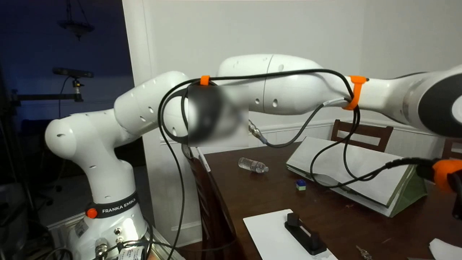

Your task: Unplug from the white cable from the black laptop

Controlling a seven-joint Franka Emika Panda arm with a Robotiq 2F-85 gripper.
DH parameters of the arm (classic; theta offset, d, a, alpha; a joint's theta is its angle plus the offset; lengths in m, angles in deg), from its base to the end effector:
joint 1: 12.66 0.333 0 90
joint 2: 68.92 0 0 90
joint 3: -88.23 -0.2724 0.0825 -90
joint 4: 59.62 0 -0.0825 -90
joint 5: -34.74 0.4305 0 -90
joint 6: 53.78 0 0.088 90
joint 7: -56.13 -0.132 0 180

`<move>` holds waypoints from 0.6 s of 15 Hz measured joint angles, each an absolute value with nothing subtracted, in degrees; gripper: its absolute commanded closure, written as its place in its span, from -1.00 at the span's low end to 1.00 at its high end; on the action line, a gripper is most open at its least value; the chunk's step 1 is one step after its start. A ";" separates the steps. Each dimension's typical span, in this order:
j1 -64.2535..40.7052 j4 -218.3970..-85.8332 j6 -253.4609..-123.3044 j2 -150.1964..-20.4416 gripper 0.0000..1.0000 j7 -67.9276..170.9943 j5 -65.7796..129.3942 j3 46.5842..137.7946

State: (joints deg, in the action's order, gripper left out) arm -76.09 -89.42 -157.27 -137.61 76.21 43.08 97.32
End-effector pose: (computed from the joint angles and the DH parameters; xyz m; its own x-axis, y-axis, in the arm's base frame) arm 0.3277 -0.7532 0.2526 0.6696 -0.7377 0.0861 -0.7421 -0.6694 0.0354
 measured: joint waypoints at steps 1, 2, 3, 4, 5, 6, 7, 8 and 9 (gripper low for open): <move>-76.00 -89.42 -155.66 -136.48 -1.00 77.11 42.59 97.80; -75.91 -89.43 -154.05 -135.44 -1.00 78.21 42.08 98.22; -75.87 -89.44 -152.52 -134.43 -1.00 79.51 41.71 98.52; -75.84 -89.44 -150.96 -133.49 -1.00 80.81 41.33 98.80; -75.84 -89.45 -149.54 -132.60 -1.00 82.11 41.13 98.99; -75.82 -89.45 -148.34 -131.79 -1.00 83.24 40.87 99.27; -75.77 -89.45 -146.97 -130.99 -1.00 84.34 40.33 99.72; -75.75 -89.46 -145.49 -130.25 -1.00 85.58 39.76 100.18; -75.82 -89.44 -145.12 -129.80 -1.00 85.84 39.74 100.27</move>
State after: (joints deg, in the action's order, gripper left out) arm -75.82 -89.44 -145.12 -129.80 85.84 39.74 100.27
